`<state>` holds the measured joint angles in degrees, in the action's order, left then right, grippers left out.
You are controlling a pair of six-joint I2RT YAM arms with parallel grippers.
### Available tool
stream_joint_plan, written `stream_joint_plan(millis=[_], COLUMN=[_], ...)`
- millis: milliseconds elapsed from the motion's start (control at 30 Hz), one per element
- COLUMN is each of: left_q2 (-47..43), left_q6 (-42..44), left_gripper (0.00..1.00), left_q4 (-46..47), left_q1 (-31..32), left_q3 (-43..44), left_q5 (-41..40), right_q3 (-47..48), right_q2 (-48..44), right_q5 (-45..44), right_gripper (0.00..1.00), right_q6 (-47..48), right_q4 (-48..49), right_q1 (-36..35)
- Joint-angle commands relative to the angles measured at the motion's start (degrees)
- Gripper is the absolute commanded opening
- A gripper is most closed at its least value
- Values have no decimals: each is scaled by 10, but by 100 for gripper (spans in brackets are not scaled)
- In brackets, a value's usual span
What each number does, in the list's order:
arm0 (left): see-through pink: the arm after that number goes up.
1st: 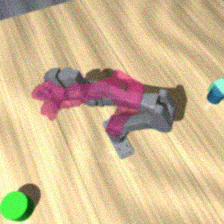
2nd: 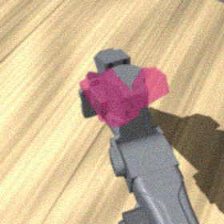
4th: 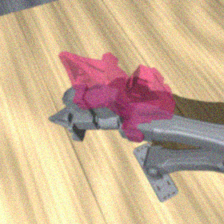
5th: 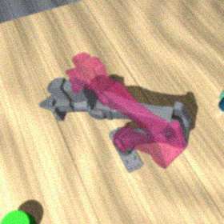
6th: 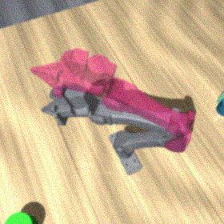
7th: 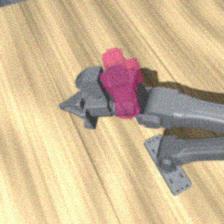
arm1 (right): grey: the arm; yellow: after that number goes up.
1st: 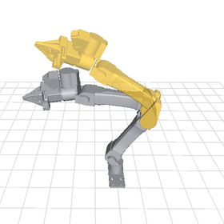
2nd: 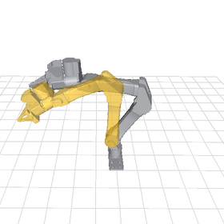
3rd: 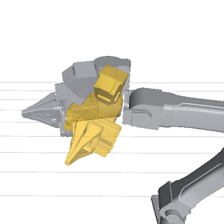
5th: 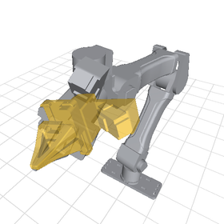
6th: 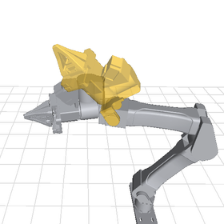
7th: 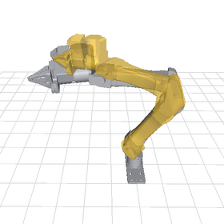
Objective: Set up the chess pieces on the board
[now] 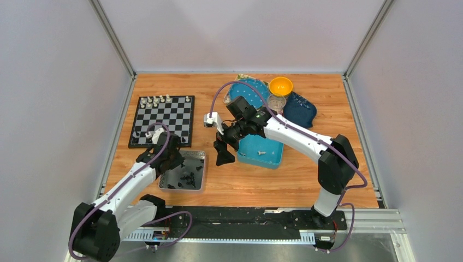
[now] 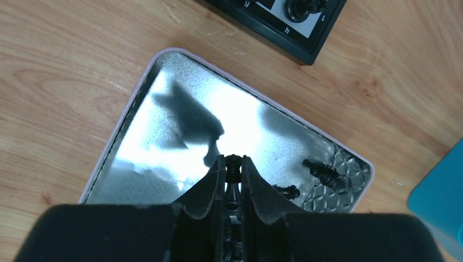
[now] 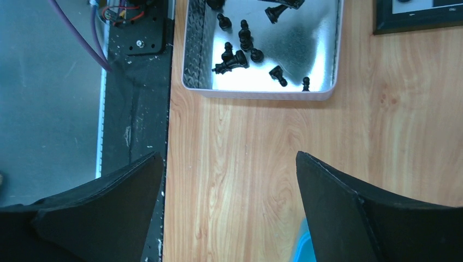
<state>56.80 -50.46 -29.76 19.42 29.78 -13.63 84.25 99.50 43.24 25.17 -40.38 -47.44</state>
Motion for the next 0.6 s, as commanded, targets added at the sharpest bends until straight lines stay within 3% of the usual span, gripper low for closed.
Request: stream_joint_plan(millis=[0, 200, 567], left_q2=[-47, -112, -181], left_q6=[-32, -82, -184], left_gripper=[13, 12, 11], left_q4=[36, 49, 41], left_q1=[2, 1, 2], left_q3=[-17, -32, -32], left_q5=[-1, 17, 74], right_q3=[6, 35, 100], right_q2=[25, 89, 184], right_q5=[68, 129, 116], right_gripper=[95, 95, 95], right_q6=[-81, -230, -361], right_q4=[53, 116, 168], right_q1=[-1, -5, -16])
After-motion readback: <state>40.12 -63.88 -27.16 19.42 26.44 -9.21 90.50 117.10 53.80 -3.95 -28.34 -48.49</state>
